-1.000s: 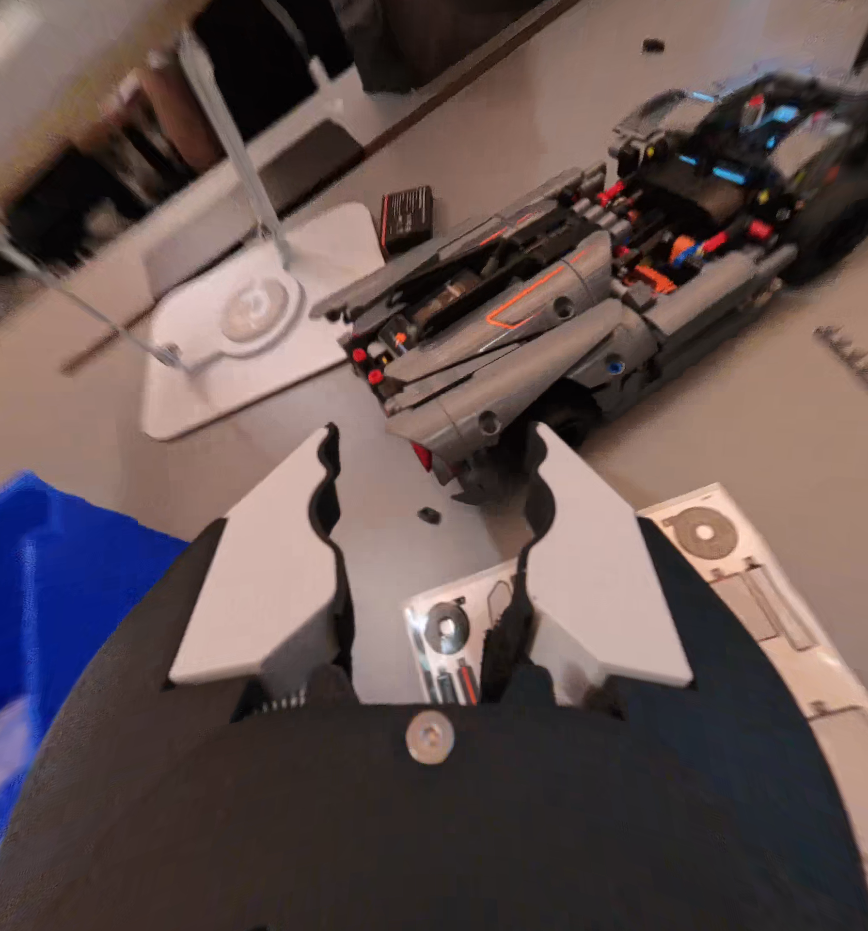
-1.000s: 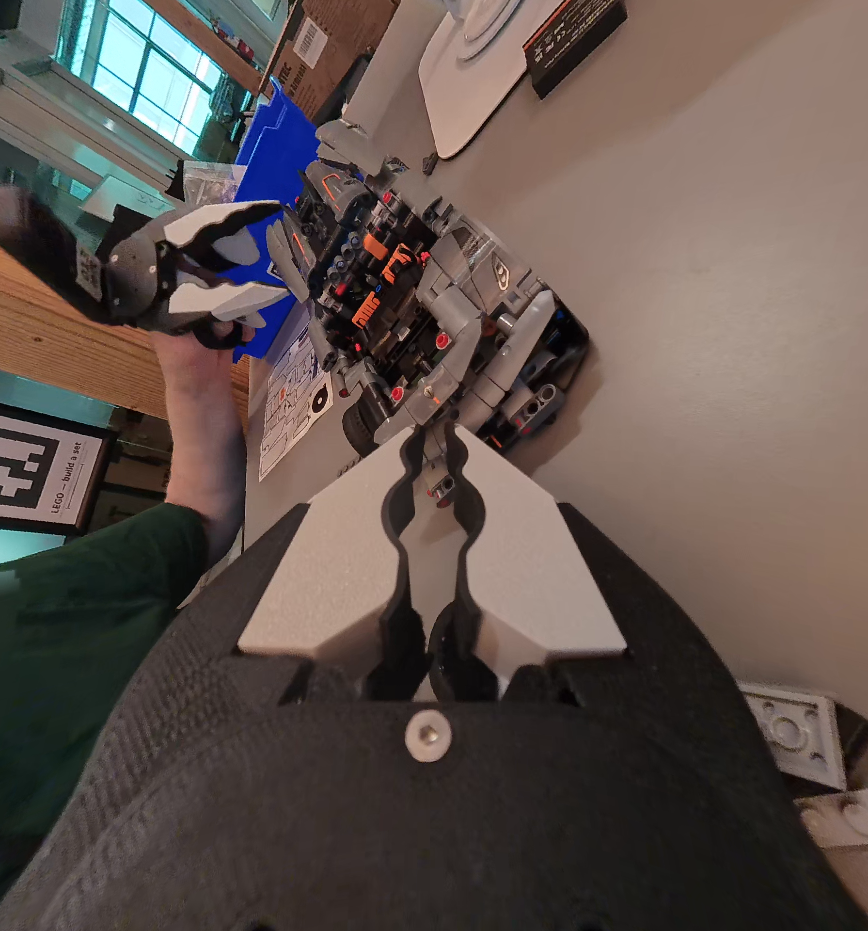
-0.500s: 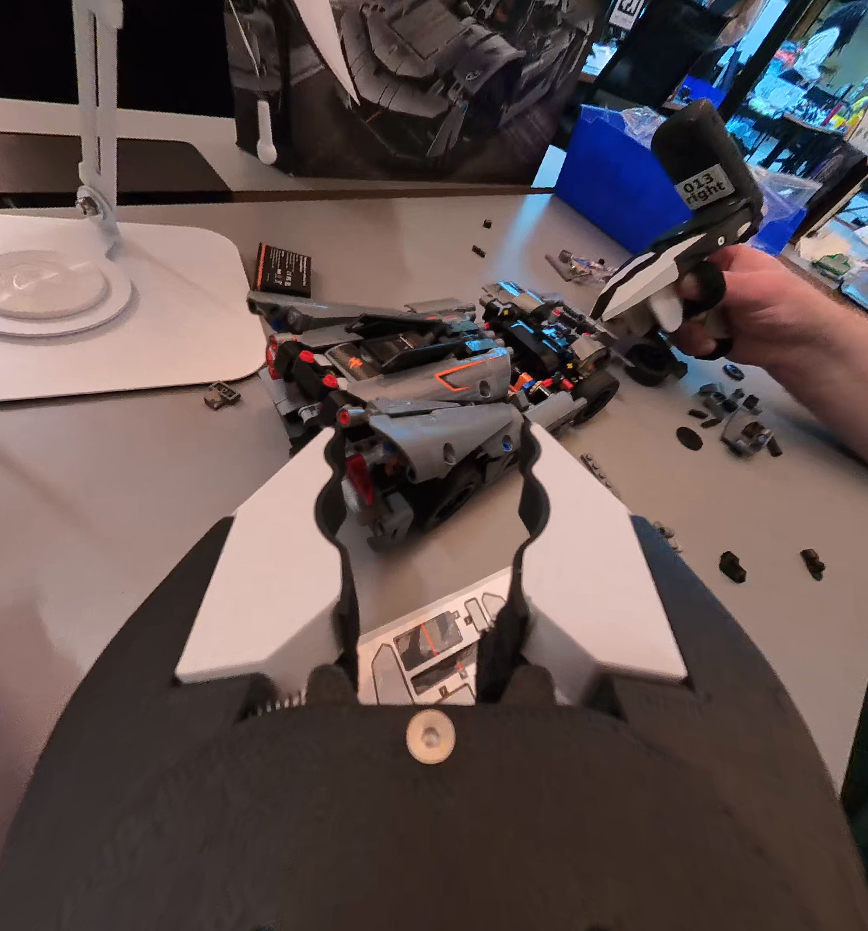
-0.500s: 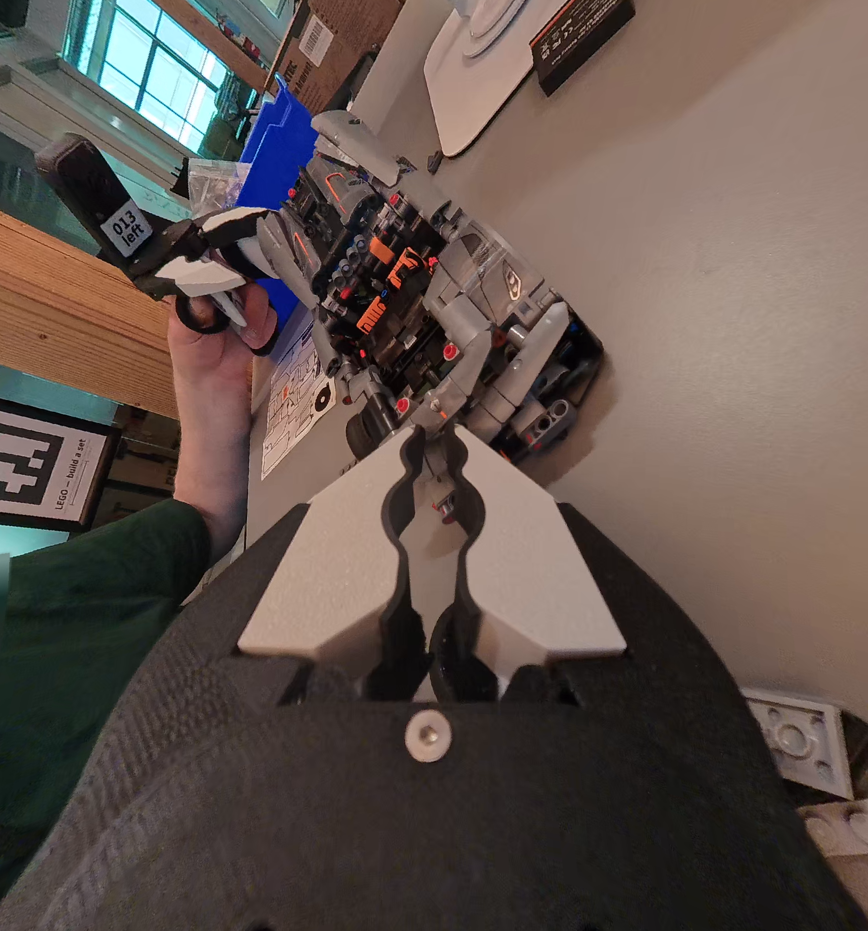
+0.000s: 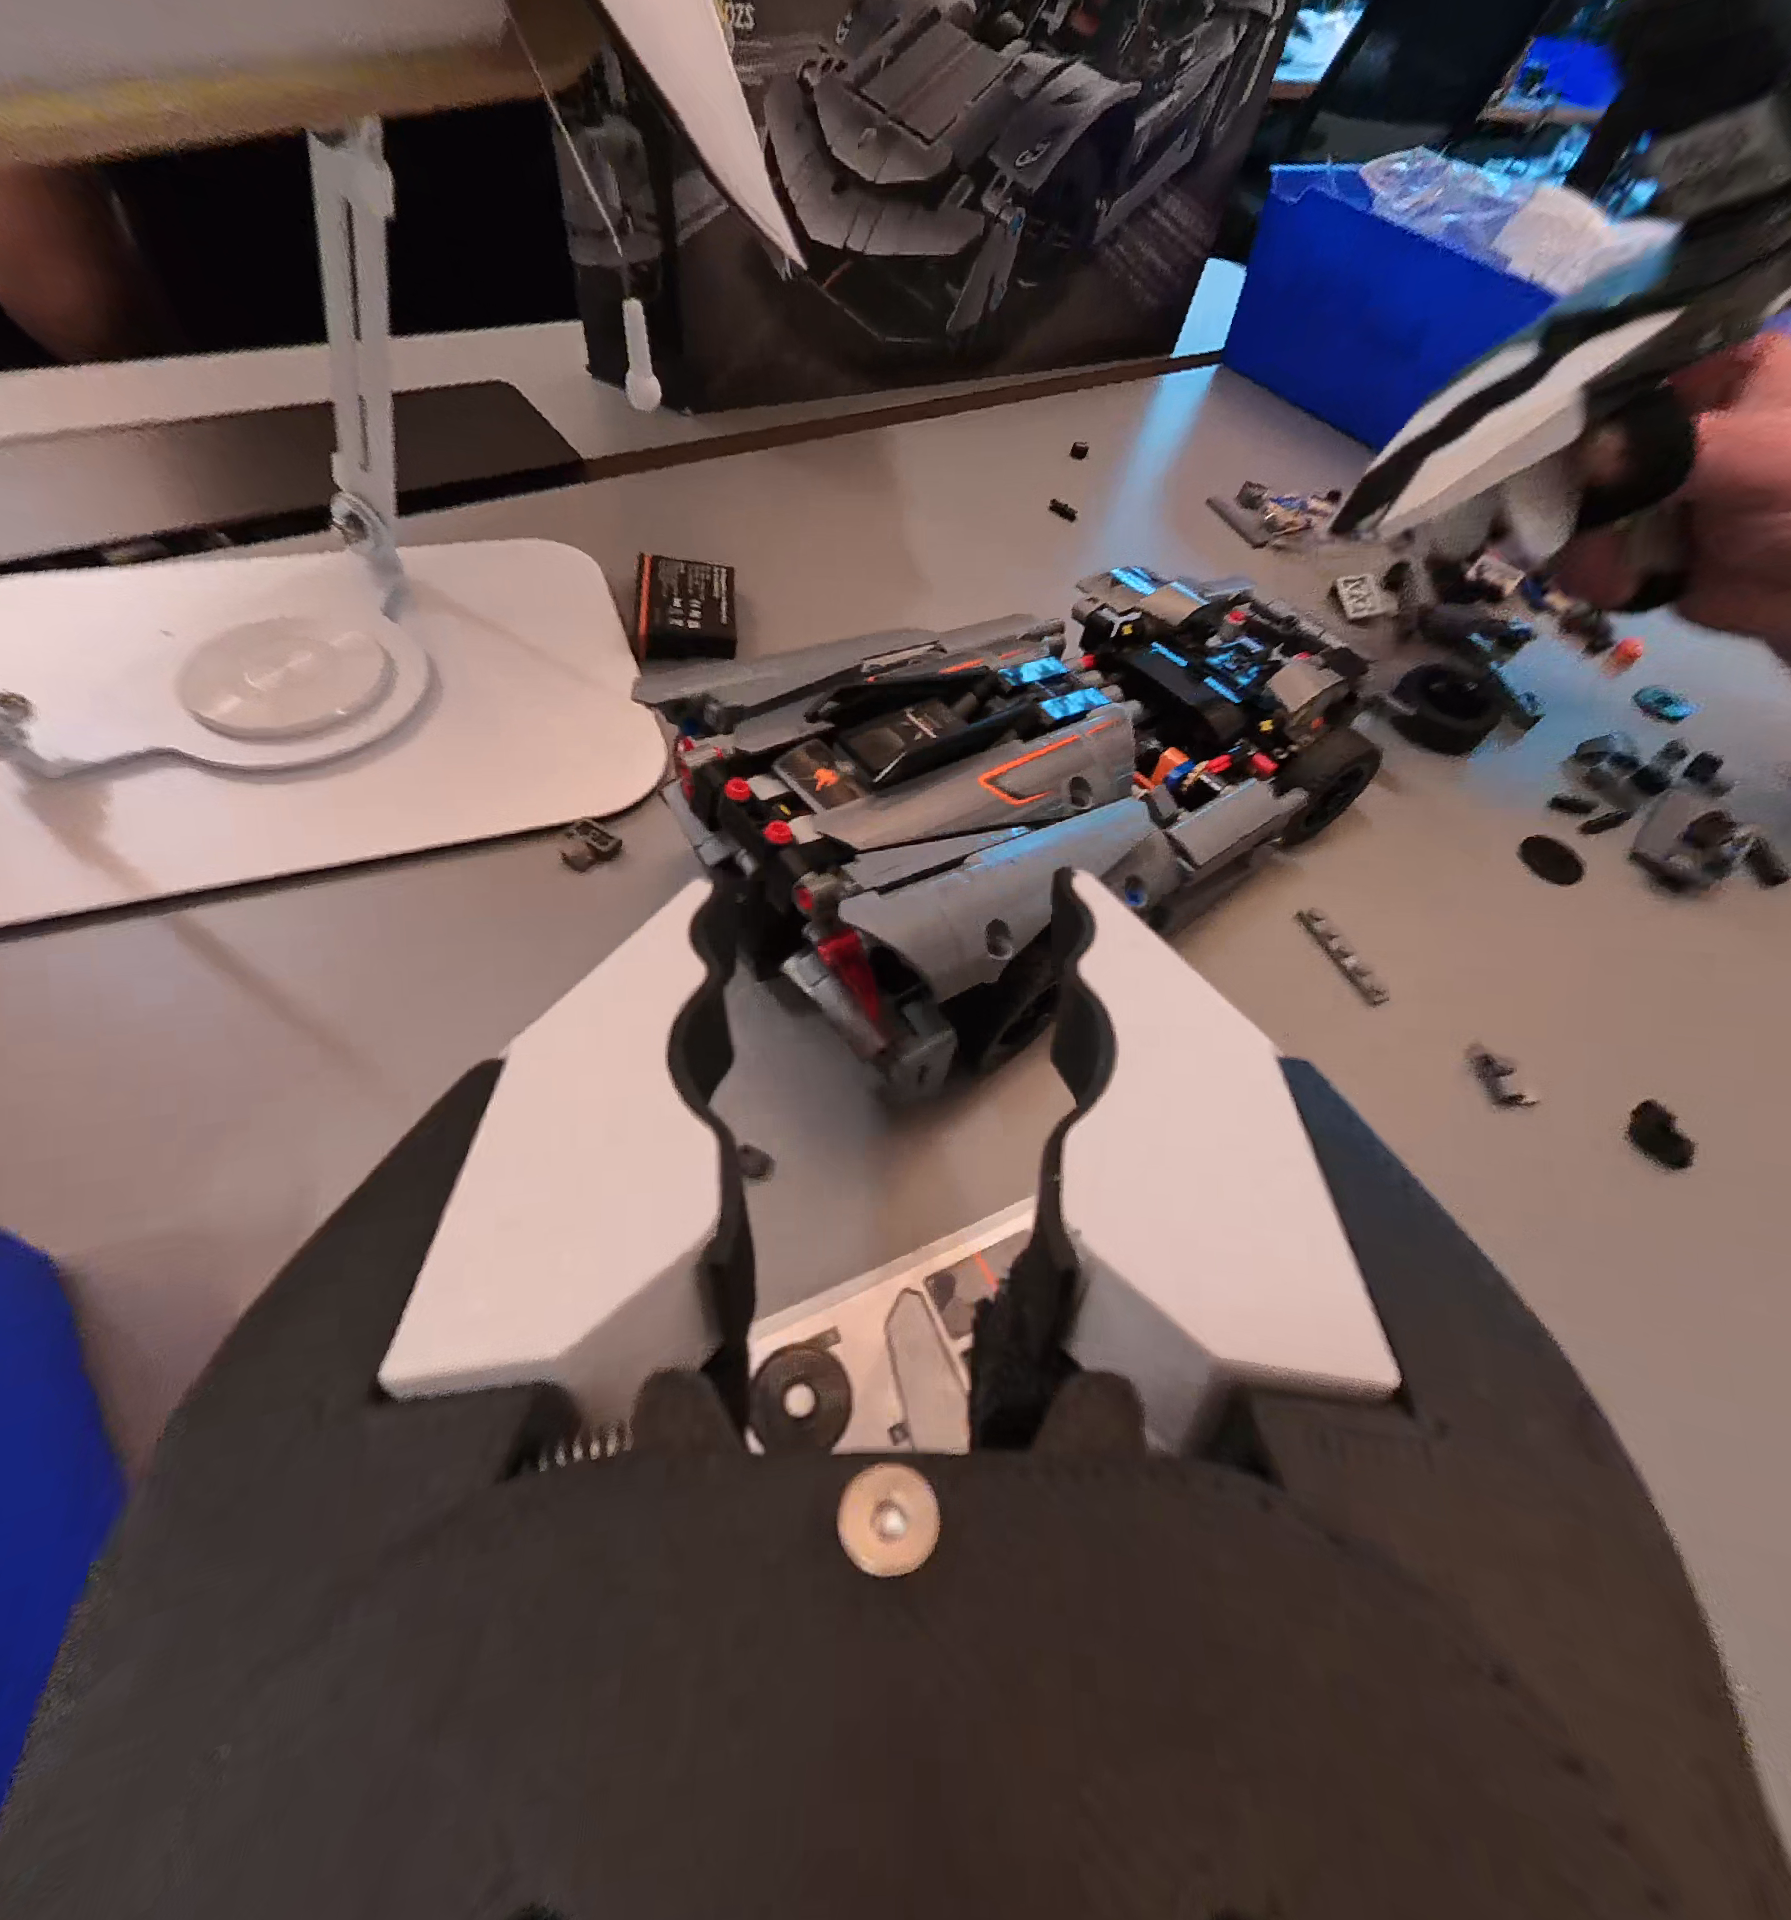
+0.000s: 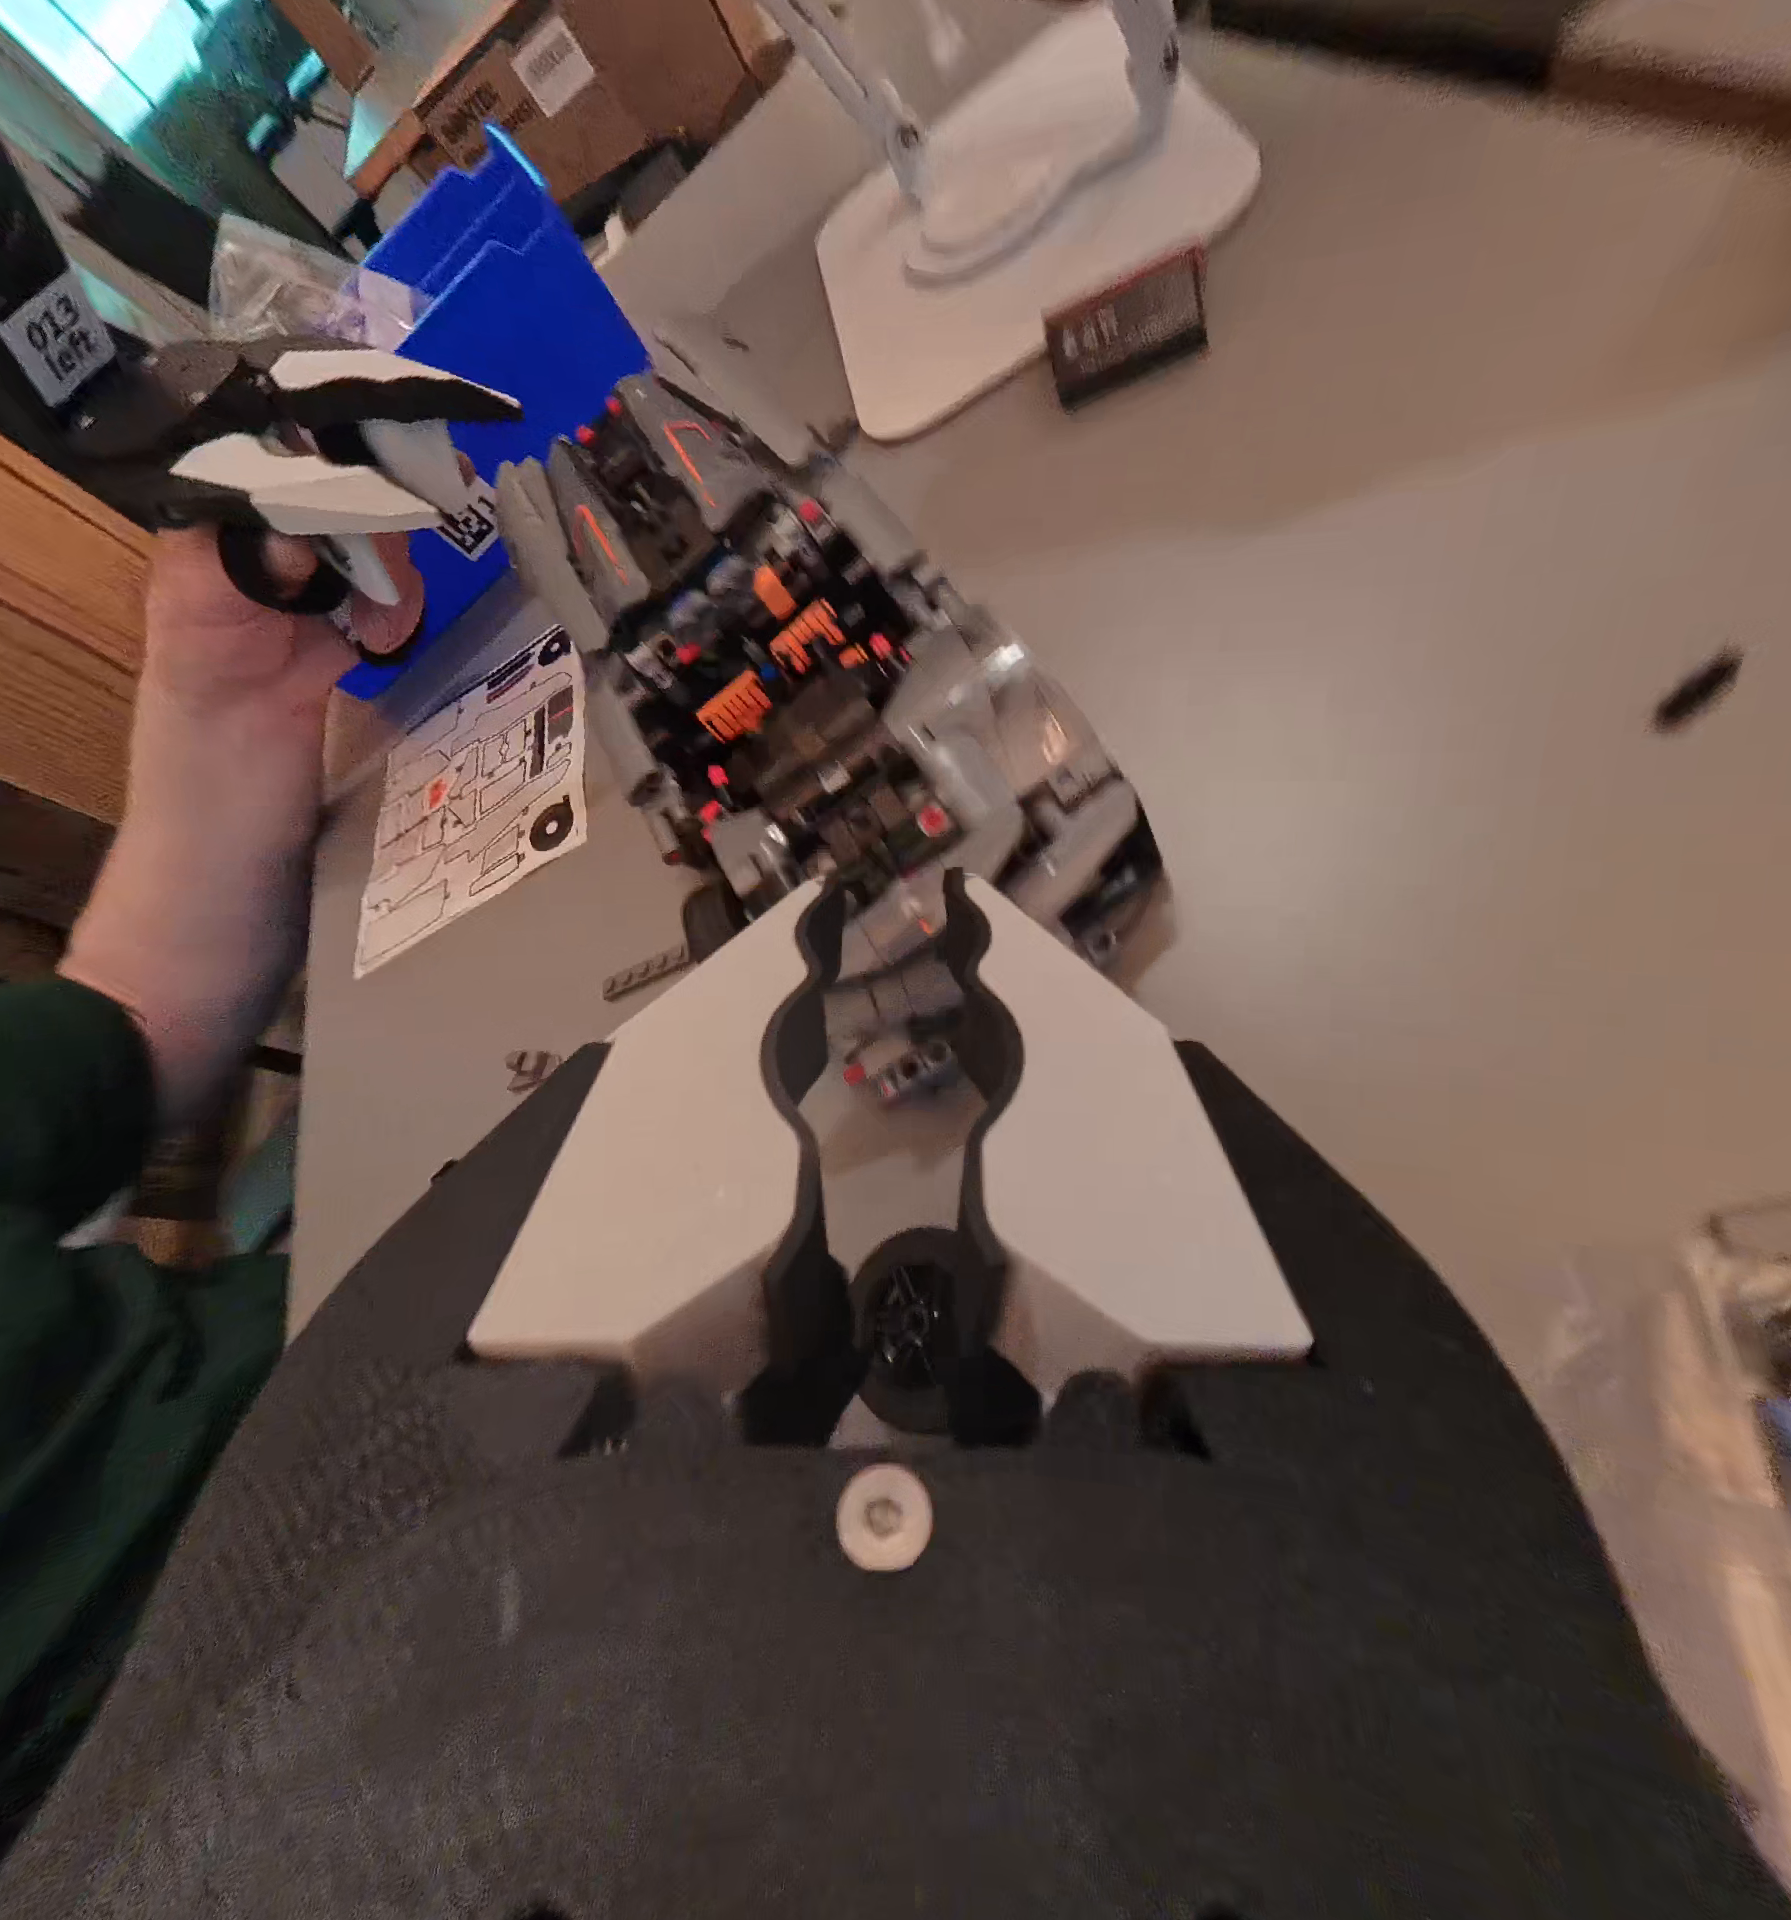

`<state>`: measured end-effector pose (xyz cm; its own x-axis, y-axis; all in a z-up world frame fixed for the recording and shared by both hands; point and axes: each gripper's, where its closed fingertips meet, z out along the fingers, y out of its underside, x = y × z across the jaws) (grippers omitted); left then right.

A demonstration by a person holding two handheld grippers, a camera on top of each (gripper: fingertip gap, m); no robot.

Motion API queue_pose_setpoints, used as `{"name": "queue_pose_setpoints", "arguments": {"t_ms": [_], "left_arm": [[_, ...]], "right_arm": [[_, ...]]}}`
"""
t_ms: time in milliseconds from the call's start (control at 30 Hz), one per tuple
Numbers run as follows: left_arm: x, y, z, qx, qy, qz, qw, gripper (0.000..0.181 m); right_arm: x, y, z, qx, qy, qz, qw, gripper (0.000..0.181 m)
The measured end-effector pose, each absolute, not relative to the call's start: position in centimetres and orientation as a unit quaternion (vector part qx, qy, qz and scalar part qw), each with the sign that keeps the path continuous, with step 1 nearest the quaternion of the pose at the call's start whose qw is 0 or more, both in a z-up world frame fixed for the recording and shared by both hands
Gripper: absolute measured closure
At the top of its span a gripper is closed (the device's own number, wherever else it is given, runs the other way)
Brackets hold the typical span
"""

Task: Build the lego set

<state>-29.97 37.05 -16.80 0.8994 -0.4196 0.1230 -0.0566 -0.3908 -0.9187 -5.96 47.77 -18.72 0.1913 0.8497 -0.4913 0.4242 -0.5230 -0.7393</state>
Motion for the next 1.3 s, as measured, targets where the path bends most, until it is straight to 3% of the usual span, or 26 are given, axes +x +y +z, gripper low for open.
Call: {"name": "queue_pose_setpoints", "arguments": {"t_ms": [133, 233, 533, 800, 1300], "left_arm": [[-29.3, 36.9, -16.8, -0.804, 0.195, -0.164, 0.537, 0.132], [-28.7, 37.2, -17.2, -0.798, 0.23, -0.149, 0.537, 0.134], [-28.3, 37.1, -19.0, -0.807, 0.251, -0.155, 0.512, 0.128], [-29.3, 37.4, -18.9, -0.809, 0.246, -0.106, 0.523, 0.122], [-28.5, 37.3, -19.8, -0.801, 0.296, -0.051, 0.518, 0.115]], "right_arm": [[-8.6, 45.7, -15.9, -0.692, -0.52, 0.409, 0.289, 0.15], [-12.3, 43.6, -15.1, -0.659, -0.585, 0.373, 0.291, 0.15], [-21.6, 40.9, -15.2, -0.62, -0.654, 0.358, 0.245, 0.138], [-28.0, 40.8, -16.0, -0.577, -0.719, 0.283, 0.262, 0.124], [-31.3, 40.4, -18.7, -0.569, -0.777, 0.216, 0.162, 0.138]]}}
